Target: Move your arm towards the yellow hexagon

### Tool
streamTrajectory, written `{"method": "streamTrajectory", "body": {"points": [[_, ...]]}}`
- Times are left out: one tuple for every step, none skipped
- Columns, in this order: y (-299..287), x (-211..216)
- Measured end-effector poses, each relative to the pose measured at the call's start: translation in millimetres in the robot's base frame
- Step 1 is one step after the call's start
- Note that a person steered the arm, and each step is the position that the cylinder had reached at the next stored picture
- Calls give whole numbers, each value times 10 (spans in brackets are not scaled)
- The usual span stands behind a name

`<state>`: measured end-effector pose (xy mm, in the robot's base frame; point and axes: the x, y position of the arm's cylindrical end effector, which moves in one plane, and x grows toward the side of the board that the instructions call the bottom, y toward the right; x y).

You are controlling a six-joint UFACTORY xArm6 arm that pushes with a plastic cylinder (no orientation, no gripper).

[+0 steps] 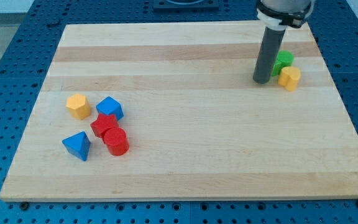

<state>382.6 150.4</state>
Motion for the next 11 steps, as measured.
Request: {"method": "streamTrajectory", "body": {"points": [[-411, 10], [-814, 41], [-1076, -98], [-1696, -204], [-2367, -204], [-2929, -202], [-3433, -18], [-3620, 90], [-3974, 228], [-4087, 558], [-4157, 755]]}}
